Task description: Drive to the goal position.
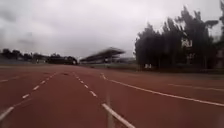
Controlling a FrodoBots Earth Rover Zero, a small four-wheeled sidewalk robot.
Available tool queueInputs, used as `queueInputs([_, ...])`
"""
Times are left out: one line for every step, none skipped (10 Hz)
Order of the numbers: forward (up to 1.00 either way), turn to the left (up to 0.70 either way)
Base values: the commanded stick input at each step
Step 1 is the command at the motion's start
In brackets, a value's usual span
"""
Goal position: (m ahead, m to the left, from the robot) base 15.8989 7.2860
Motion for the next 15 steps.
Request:
queueInputs([0.7,0.0])
queueInputs([0.7,0.0])
queueInputs([0.5,0.0])
queueInputs([0.5,0.0])
queueInputs([0.5,0.0])
queueInputs([0.5,0.0])
queueInputs([0.5,0.0])
queueInputs([0.5,0.0])
queueInputs([0.5,0.0])
queueInputs([0.5,0.07])
queueInputs([0.5,0.35])
queueInputs([0.5,0.5])
queueInputs([0.5,0.5])
queueInputs([0.5,0.33])
queueInputs([0.5,0.07])
